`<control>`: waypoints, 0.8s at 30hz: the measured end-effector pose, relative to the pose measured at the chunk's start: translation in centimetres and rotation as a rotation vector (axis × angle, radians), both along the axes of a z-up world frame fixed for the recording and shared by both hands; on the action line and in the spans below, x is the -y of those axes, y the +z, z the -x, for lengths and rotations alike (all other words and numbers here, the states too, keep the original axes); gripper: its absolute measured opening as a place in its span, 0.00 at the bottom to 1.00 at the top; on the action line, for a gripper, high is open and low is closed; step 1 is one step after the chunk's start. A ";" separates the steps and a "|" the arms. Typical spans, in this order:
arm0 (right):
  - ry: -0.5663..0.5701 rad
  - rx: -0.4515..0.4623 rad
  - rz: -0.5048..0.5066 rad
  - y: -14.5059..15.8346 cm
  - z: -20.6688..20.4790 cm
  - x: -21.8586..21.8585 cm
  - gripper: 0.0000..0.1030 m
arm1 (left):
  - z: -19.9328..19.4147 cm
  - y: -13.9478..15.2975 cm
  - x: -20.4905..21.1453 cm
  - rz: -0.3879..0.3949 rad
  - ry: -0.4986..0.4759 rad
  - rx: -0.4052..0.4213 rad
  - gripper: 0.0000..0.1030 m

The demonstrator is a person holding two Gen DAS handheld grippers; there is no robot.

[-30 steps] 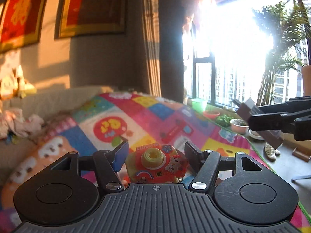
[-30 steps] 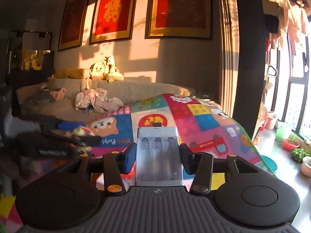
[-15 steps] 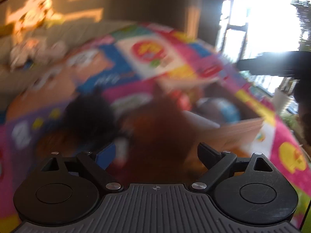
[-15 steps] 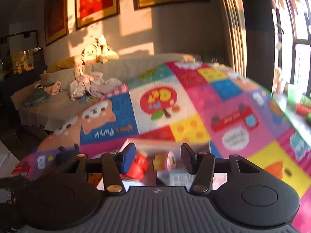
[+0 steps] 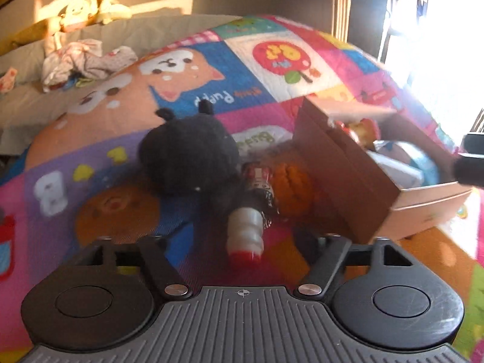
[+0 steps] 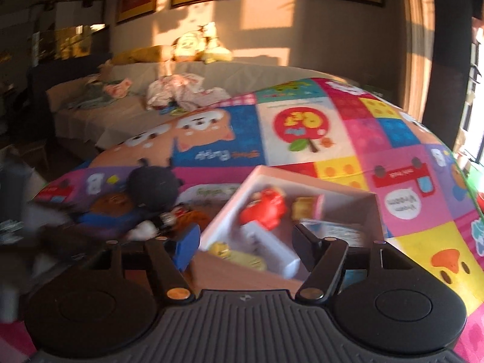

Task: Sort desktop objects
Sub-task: 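Carry the charger and Hello Kitty toy over the box and open both tools, then grasp the red-and-white figure keychain with the right tool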

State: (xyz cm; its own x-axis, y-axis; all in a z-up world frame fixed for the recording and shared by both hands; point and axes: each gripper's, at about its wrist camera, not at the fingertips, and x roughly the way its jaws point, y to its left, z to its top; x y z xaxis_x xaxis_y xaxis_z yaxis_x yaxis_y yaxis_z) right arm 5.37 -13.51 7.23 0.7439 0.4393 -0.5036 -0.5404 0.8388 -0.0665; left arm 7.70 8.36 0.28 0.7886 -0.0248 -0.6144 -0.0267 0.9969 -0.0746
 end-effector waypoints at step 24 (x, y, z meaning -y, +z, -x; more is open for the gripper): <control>0.151 0.016 0.308 -6.7 -3.7 -17.0 0.07 | 11.1 -0.4 0.5 0.097 -0.137 0.009 0.69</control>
State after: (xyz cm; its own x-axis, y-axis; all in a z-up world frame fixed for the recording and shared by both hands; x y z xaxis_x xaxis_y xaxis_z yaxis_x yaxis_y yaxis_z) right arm 9.11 3.46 0.54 0.6913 0.3742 -0.6182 -0.6535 0.6887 -0.3140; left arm -3.42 7.87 -0.16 0.7794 -0.1913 -0.5966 0.1099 0.9792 -0.1703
